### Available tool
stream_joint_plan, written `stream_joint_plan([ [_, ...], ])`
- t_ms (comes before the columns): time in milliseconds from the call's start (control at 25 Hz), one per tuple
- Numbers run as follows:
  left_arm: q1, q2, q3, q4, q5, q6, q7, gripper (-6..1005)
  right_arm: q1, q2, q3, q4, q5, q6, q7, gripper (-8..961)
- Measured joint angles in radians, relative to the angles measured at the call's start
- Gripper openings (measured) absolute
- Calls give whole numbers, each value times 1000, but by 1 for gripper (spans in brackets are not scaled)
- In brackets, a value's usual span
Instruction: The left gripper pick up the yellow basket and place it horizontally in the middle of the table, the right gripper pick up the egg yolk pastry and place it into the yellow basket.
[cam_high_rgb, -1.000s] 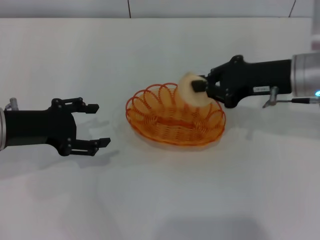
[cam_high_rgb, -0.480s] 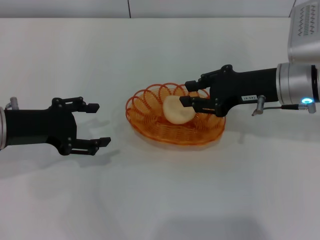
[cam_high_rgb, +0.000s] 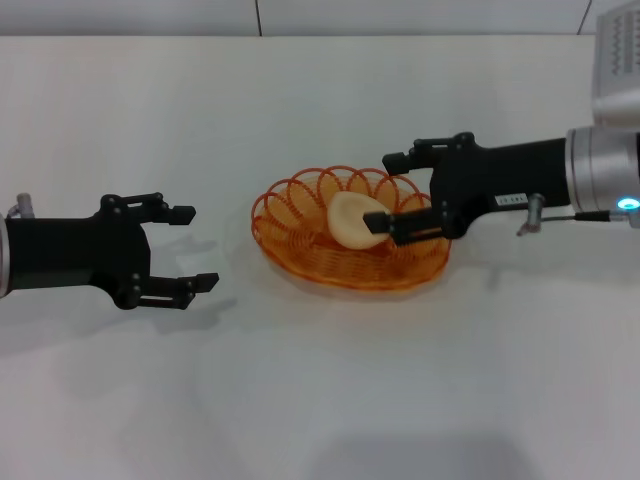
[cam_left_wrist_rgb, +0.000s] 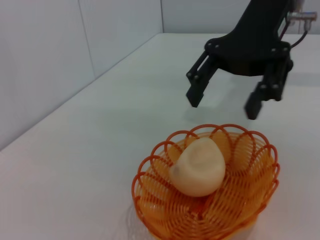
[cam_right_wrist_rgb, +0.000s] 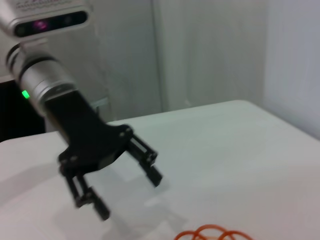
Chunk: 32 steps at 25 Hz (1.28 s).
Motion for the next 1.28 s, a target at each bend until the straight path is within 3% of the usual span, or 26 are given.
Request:
stream_joint_plan([
  [240, -4, 4, 2, -3, 0, 0, 0, 838, -23, -11, 86, 6, -23, -163, -85, 861],
  [520, -13, 12, 0, -6, 8, 3, -18, 838, -49, -16, 211, 21, -130, -288, -136, 884],
  [880, -37, 16, 2, -9, 37, 8, -51, 838, -49, -41, 222, 115, -149, -294, -193, 883],
  [1280, -58, 18, 5, -9, 67, 23, -77, 838, -72, -45, 256, 136, -150, -309, -214, 884],
])
